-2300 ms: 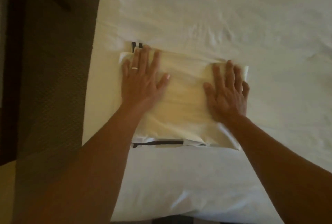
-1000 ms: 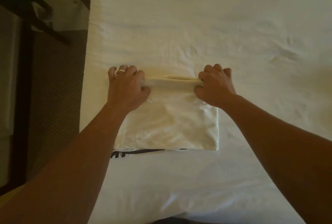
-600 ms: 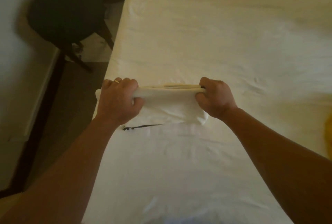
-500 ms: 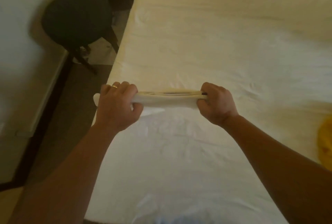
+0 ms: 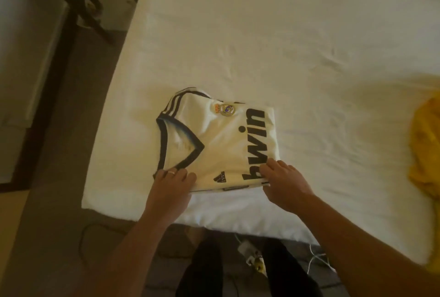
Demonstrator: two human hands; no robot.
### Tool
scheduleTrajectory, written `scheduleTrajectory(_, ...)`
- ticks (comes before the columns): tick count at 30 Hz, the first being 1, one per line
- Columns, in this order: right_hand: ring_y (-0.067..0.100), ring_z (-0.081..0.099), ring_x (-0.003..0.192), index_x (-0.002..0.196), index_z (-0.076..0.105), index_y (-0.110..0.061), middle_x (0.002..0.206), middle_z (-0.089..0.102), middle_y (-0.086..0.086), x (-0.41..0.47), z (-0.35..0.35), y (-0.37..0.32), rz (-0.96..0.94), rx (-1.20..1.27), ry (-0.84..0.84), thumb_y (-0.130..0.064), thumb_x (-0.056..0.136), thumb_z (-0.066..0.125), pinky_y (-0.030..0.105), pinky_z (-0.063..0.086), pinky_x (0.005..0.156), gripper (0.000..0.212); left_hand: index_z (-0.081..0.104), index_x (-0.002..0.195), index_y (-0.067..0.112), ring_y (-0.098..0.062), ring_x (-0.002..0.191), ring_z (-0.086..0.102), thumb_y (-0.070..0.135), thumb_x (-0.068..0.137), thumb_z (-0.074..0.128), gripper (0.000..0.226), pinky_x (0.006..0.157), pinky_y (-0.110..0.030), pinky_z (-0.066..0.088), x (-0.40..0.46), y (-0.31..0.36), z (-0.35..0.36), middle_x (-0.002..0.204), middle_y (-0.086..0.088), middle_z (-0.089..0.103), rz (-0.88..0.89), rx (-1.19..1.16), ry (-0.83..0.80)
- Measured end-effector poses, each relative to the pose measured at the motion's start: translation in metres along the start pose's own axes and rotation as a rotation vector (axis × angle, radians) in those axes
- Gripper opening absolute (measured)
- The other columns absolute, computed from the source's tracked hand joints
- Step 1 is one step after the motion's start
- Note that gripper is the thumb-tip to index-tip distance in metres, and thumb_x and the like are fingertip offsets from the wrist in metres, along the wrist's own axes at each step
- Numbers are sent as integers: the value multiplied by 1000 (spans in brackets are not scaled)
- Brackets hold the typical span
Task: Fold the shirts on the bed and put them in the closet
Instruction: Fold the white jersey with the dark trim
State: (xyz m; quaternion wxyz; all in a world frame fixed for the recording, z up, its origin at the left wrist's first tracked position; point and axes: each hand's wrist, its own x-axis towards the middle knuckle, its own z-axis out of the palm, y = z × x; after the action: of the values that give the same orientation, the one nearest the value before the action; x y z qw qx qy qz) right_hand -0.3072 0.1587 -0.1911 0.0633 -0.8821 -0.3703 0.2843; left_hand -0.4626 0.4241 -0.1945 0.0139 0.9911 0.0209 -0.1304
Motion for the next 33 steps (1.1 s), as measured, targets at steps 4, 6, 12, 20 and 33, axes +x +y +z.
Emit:
scheduleTrajectory(4,21,58,119,130,54,-21,133,57,-1,-7,14,-10,76,-2,-62,-26,99,57,37,50,103,31,62,95,13,-36,81,64,12,62,81,38,72,-46,50,-10,-6,16,85,-8,63,36,-9,-105)
scheduleTrajectory(6,24,57,121,130,58,-21,134,57,0,-6,15,-10,121,6,-138,-27,98,58,39,50,104,33,61,103,17,-35,90,64,24,75,74,31,81,-48,49,-11,-6,17,93,-7,64,90,-48,-206)
scheduleTrajectory(12,27,63,101,109,68,-17,112,66,7,12,12,2,378,362,-86,-33,99,56,32,49,86,22,67,88,21,-25,84,57,61,80,42,48,82,-41,44,14,-5,2,81,4,57,-242,-489,-112)
scheduleTrajectory(20,29,59,112,134,53,-14,132,53,8,42,10,23,601,508,172,-37,97,62,40,52,95,44,33,150,17,-42,135,35,54,86,68,82,107,-56,37,52,-15,18,146,-16,34,-990,-702,-66)
scheduleTrajectory(33,29,73,89,119,62,-15,106,73,5,68,-1,17,788,1238,77,-32,89,75,49,60,82,37,68,102,9,-25,89,67,36,79,86,40,83,-37,56,88,-17,5,92,-4,69,-1186,-1477,30)
